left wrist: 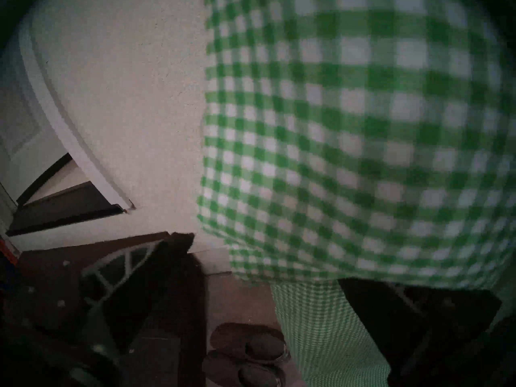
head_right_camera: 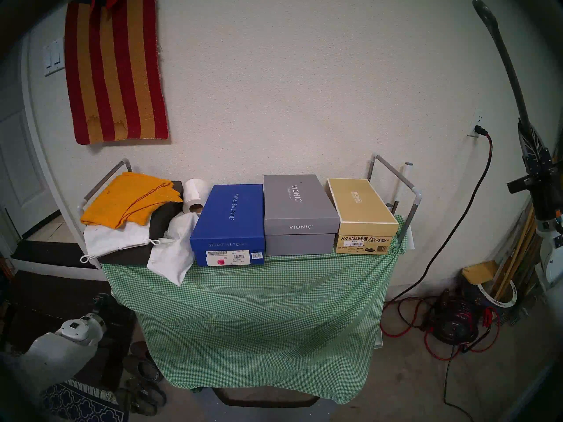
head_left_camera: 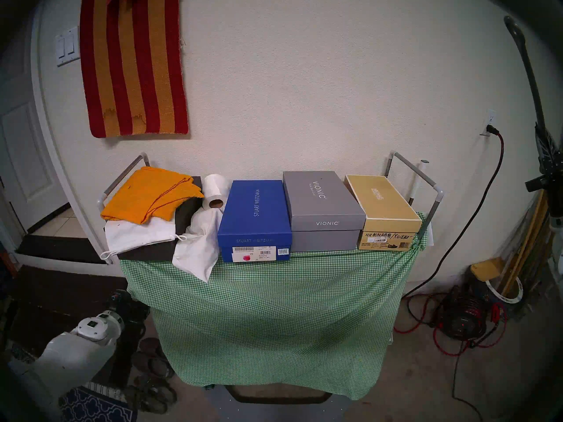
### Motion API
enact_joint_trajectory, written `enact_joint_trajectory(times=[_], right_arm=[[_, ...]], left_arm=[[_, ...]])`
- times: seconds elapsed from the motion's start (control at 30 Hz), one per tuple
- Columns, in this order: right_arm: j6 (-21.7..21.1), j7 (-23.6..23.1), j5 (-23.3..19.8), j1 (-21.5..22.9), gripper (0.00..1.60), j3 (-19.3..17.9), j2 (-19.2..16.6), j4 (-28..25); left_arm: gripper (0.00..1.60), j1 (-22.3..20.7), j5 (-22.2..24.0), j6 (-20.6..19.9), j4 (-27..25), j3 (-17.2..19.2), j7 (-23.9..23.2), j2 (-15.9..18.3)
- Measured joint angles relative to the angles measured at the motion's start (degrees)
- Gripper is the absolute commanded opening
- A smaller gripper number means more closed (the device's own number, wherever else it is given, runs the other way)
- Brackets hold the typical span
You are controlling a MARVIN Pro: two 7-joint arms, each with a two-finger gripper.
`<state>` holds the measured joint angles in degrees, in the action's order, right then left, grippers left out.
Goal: Lift the object off the cloth, cover the shoe rack with the cloth, put the object back
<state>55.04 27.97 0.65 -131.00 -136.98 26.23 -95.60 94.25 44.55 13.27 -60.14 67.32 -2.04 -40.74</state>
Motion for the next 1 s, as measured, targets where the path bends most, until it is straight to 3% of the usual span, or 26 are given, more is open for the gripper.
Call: enact_joint_trajectory(times=[0.3,0.53,0.8,1.0], right_arm=[[0.0,-0.4,-0.38,-0.16,0.0,-0.17,0.02,-0.06],[0.0,-0.77,-0.77,-0.3,0.0,-0.33,0.03,-0.08],[0.0,-1.24,-1.35,-0.5,0.0,-0.55,0.04,-0.1],[0.0,-1.52,-1.62,-0.6,0.0,-0.65,0.05,-0.11]], left_arm=[[1.6,5.28,5.66,-0.25,-4.46,2.43,-0.96,3.63],[1.6,9.52,10.28,-4.76,-5.8,3.04,-1.33,7.11],[1.6,14.7,14.27,-10.43,-10.53,0.78,-2.3,10.58],[1.6,18.29,16.32,-10.55,-14.04,1.13,-1.29,13.29]])
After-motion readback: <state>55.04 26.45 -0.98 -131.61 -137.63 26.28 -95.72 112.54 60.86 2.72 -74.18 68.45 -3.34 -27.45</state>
